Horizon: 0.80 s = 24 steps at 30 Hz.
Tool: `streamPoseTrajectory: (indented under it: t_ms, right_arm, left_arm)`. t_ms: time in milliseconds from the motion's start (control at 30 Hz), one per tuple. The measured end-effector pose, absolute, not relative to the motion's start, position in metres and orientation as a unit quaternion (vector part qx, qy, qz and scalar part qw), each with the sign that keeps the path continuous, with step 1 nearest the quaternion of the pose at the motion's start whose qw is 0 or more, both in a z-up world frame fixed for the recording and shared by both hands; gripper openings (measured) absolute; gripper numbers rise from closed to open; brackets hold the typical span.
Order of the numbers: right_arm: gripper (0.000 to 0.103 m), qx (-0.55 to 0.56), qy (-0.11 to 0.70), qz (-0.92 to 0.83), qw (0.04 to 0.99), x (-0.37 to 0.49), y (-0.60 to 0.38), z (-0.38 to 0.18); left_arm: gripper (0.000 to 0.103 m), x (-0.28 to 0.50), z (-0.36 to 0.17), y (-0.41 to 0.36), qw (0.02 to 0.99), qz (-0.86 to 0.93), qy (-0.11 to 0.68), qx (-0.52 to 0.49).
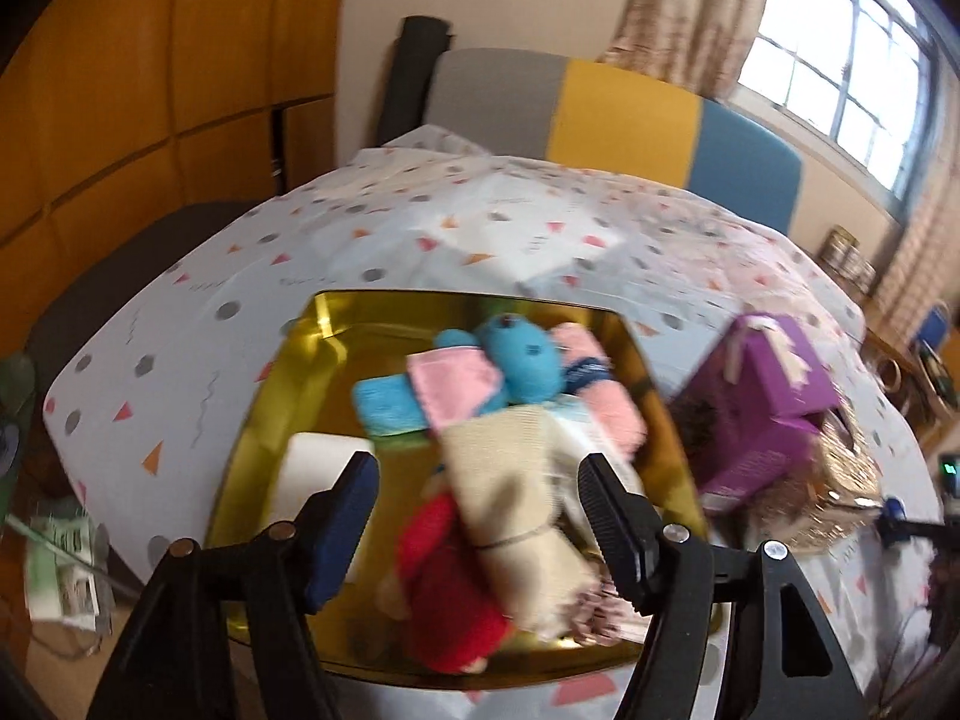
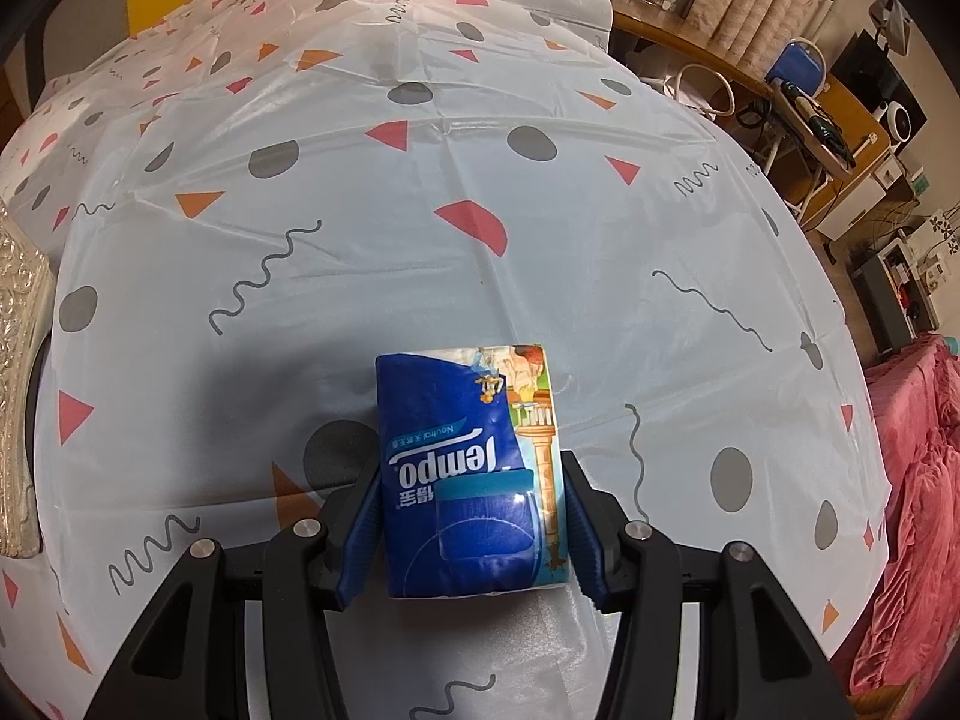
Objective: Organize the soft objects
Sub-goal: 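Carry the blue Tempo tissue pack over the gold tray with the right gripper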
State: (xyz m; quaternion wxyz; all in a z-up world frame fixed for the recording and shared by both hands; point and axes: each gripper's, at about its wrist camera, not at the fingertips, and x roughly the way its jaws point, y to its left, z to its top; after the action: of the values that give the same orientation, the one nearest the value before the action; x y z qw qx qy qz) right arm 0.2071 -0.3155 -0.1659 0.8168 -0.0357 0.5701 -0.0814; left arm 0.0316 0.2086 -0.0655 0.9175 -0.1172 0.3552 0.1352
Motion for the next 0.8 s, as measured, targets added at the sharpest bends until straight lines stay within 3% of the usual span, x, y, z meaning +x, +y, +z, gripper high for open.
streamPoseTrajectory:
  t_ms: [133,800]
  right_arm:
    - [0.054,-0.039,0.568,-0.081,0.818,0.206,-0.314,-0.165]
    - [0.053,-0.043,0.558,-0.053,0.827,0.206,-0.305,-0.161]
  left_arm:
    - [0.074,0.031,-0.059,0.187,0.924,0.116,0.352,-0.093]
    - [0.075,0.034,-0.066,0.129,0.923,0.056,0.377,-0.044]
